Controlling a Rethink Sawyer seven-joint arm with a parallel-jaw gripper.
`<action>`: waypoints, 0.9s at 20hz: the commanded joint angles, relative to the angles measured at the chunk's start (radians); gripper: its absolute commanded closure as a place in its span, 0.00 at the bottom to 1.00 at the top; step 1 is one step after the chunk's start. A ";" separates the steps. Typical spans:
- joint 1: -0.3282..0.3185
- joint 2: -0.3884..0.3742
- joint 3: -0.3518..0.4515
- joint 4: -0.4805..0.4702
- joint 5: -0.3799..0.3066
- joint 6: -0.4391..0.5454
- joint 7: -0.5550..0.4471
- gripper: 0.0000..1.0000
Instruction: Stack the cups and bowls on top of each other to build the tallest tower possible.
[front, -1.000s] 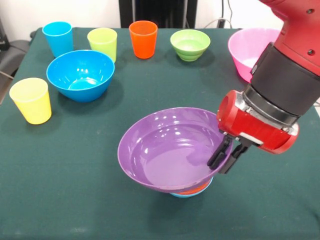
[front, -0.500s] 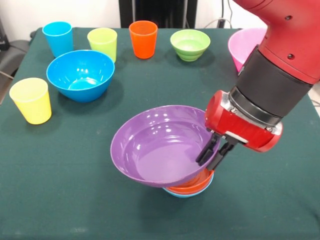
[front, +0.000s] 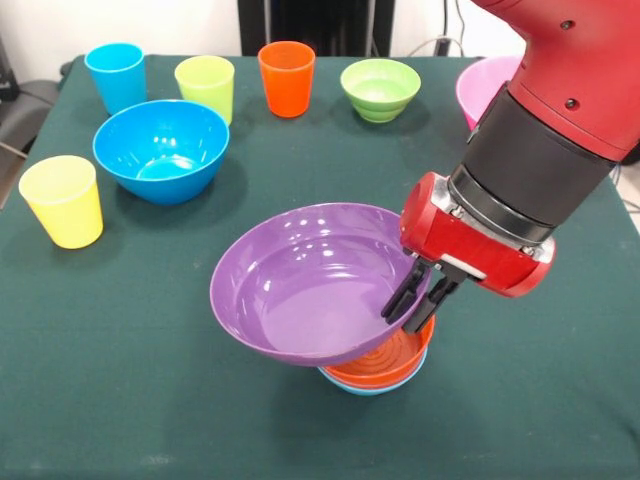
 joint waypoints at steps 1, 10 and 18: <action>0.005 -0.023 0.106 0.079 -0.086 -0.022 -0.112 1.00; 0.017 -0.012 0.104 0.082 -0.082 -0.038 -0.071 1.00; 0.032 -0.007 0.097 0.094 -0.082 -0.053 -0.036 1.00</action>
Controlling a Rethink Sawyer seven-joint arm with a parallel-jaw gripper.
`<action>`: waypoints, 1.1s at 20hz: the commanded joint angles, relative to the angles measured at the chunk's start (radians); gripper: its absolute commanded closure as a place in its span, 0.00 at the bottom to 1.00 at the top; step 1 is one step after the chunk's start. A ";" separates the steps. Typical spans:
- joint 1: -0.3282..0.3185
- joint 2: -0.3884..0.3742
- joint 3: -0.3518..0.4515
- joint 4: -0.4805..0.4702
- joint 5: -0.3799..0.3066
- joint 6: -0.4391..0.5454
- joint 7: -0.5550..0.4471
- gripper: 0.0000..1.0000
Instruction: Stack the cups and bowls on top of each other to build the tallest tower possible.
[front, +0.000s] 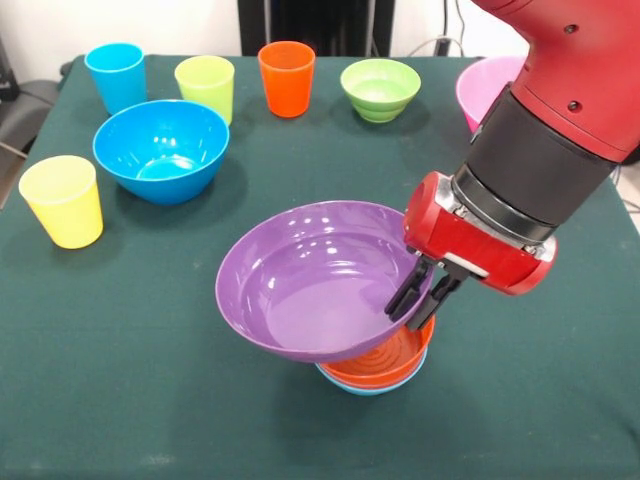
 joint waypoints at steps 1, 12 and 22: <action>0.023 -0.008 0.099 0.082 -0.078 -0.055 -0.030 1.00; 0.021 0.034 0.079 0.031 -0.066 -0.070 0.011 1.00; 0.032 0.056 0.038 -0.019 -0.052 -0.026 0.060 1.00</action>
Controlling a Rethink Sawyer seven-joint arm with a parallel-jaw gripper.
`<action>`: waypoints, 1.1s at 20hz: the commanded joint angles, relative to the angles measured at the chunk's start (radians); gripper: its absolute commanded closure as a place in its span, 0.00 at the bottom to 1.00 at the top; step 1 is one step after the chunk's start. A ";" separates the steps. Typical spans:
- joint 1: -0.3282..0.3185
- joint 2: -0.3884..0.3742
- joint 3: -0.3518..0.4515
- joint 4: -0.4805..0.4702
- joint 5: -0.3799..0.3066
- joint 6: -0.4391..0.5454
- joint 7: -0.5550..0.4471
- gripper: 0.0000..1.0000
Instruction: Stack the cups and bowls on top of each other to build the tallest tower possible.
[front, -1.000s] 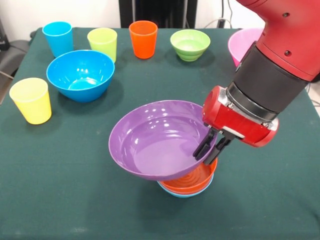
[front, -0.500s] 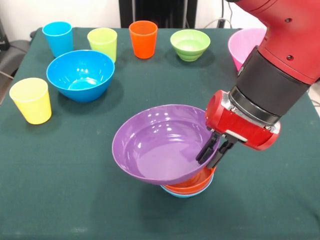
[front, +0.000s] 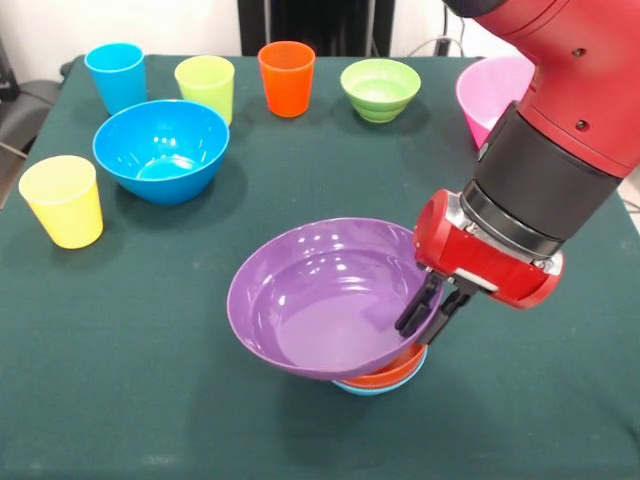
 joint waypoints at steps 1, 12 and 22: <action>0.026 0.032 0.040 -0.012 -0.050 0.021 0.069 1.00; 0.052 0.050 0.004 -0.016 -0.028 0.040 0.127 1.00; 0.071 0.052 -0.008 -0.002 -0.010 0.047 0.153 1.00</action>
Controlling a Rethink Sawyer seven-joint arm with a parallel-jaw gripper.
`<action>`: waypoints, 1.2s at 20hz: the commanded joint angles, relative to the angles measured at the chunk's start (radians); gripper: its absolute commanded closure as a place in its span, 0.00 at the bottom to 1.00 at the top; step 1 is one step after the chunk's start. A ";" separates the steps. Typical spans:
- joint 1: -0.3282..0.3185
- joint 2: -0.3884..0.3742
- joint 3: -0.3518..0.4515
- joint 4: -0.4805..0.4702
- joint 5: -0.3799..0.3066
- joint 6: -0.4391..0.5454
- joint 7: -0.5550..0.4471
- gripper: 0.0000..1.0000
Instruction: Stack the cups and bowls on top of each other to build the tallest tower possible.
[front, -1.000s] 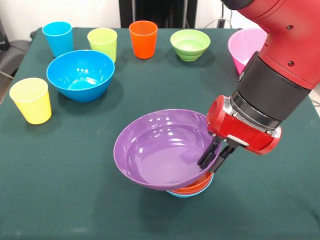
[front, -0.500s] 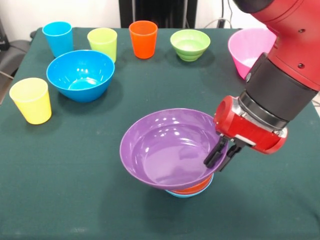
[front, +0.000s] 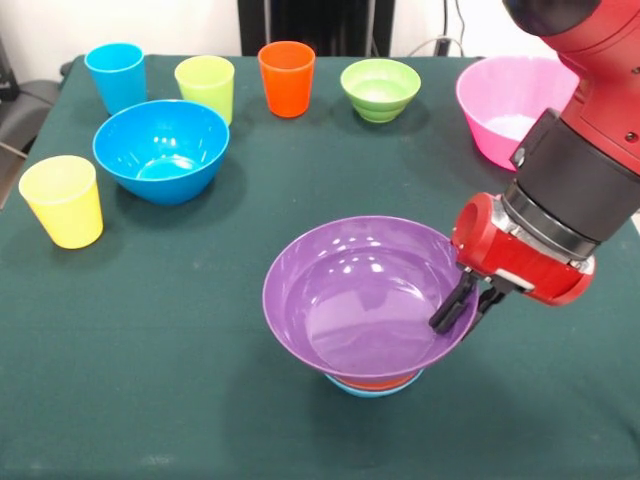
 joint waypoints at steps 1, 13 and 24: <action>0.008 0.018 0.047 0.003 -0.010 0.039 0.151 1.00; 0.000 0.027 0.058 0.011 -0.013 0.001 0.150 1.00; -0.001 0.030 0.058 0.013 -0.016 -0.012 0.151 1.00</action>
